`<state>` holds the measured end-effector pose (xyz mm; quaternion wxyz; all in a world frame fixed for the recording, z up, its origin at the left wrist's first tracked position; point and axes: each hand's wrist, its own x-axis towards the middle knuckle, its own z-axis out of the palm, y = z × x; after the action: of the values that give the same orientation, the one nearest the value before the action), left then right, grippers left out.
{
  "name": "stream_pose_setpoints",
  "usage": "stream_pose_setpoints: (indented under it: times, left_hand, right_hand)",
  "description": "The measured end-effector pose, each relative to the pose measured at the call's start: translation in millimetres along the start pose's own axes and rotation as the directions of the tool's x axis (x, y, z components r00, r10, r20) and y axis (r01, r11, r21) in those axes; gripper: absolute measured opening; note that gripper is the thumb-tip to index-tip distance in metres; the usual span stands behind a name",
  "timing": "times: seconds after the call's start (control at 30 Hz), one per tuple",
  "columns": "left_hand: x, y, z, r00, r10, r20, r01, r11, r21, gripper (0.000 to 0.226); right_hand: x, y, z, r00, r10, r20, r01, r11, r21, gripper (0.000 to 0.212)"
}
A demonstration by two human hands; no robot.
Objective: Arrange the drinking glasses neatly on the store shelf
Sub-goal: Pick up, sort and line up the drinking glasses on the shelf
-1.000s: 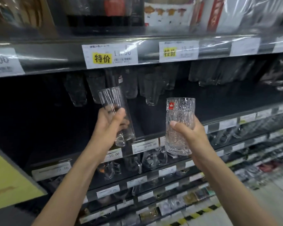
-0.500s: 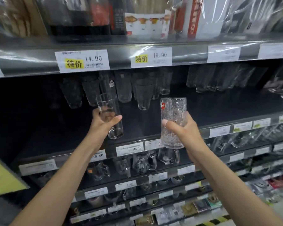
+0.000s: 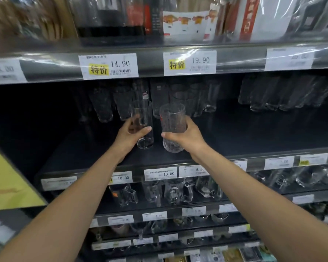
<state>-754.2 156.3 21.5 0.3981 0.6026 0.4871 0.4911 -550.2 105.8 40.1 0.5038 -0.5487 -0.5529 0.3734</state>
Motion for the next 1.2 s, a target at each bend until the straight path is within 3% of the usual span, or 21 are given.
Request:
stream_pose_setpoints:
  times: [0.2, 0.33, 0.57, 0.9, 1.2]
  left_hand:
    - [9.3, -3.2, -4.9, 1.0, -0.016, -0.006, 0.016, 1.0, 0.008, 0.05]
    - [14.9, -6.9, 1.0, 0.994, -0.015, -0.105, 0.016, 1.0, 0.013, 0.042]
    - [17.9, -15.4, 7.1, 0.984, 0.041, -0.171, -0.019, 0.992, 0.128, 0.052]
    - [21.3, -21.0, 7.2, 0.993, 0.1, -0.071, -0.059, 0.897, 0.438, 0.063]
    - [26.3, -26.6, 5.3, 0.989, 0.089, -0.12, -0.028, 0.899, 0.438, 0.064]
  right_hand:
    - [17.0, 11.4, 6.3, 0.998, 0.054, -0.026, -0.055, 0.998, -0.032, 0.09]
    - [23.2, 12.9, 11.1, 0.995, 0.078, -0.055, -0.081, 0.996, -0.044, 0.101]
    - [34.4, 13.2, 20.7, 0.974, 0.127, -0.187, -0.137, 0.99, -0.041, 0.064]
    - [49.2, 23.6, 37.2, 0.956, 0.163, -0.242, -0.19, 0.977, -0.092, 0.066]
    - [65.4, 31.6, 52.0, 0.929, 0.182, -0.322, -0.231, 0.965, -0.124, 0.043]
